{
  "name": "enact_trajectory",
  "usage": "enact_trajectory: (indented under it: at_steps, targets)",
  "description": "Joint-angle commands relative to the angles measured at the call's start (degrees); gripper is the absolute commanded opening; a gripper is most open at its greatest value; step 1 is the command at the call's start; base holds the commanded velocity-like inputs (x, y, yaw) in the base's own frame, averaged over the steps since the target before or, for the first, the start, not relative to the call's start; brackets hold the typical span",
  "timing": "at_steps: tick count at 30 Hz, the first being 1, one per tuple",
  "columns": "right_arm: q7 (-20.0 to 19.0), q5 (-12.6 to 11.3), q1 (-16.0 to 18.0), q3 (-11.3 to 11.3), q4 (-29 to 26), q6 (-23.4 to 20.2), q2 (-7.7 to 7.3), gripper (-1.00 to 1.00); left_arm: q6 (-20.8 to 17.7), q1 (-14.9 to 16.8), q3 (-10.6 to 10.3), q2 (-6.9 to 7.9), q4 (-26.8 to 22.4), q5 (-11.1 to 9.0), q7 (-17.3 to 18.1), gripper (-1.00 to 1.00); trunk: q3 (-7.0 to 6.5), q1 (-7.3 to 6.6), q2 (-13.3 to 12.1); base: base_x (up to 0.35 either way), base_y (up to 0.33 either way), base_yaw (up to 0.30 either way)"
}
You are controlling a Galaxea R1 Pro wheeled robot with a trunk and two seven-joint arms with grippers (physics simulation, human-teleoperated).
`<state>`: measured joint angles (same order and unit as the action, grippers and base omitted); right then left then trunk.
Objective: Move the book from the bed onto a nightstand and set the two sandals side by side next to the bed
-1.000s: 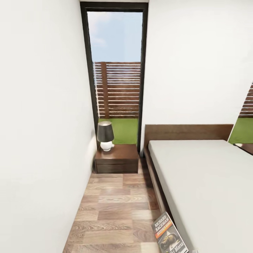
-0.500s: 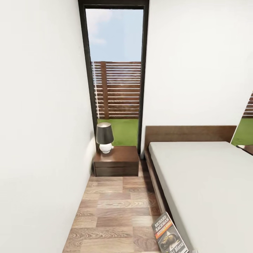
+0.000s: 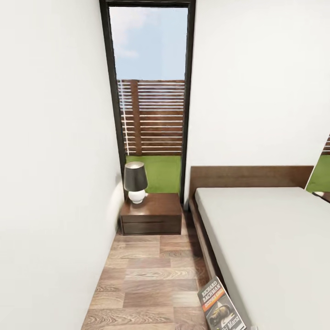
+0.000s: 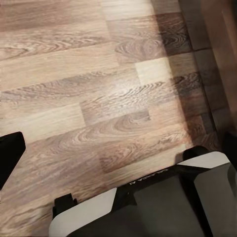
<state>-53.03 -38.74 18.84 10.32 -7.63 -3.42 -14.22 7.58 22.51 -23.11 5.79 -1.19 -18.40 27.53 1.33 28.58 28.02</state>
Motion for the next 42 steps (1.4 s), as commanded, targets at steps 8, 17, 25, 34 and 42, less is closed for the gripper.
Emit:
enact_trajectory:
  at_steps: [8, 17, 25, 34, 42]
  targets:
    - [-0.14, -0.64, 0.04, 0.32, -0.02, -0.36, -0.04, -1.00, 0.24, 0.04, -0.46, 0.01, 0.05, -0.41, 0.16, 1.00, 0.12, 0.06, 0.11, 0.331, 0.000, 0.000]
    - [-0.14, -0.64, 0.03, 0.32, -0.02, -0.35, -0.04, -1.00, 0.24, 0.03, -0.45, 0.01, 0.07, -0.44, 0.16, 1.00, 0.12, 0.06, 0.11, 0.331, 0.000, 0.000]
    - [-0.14, -0.64, 0.05, 0.32, -0.02, -0.36, -0.06, -1.00, 0.24, 0.06, -0.44, 0.01, 0.06, -0.46, 0.16, 1.00, 0.12, 0.06, 0.11, 0.331, 0.000, 0.000]
    - [-0.14, -0.64, 0.05, 0.32, -0.02, -0.36, -0.04, -1.00, 0.24, 0.07, -0.48, 0.01, 0.05, -0.43, 0.16, 1.00, 0.12, 0.06, 0.11, 0.331, 0.000, 0.000]
    - [-0.14, -0.64, 0.04, 0.32, -0.02, -0.35, -0.06, -1.00, 0.24, 0.04, -0.48, 0.01, 0.07, -0.42, 0.16, 1.00, 0.12, 0.06, 0.11, 0.331, 0.000, 0.000]
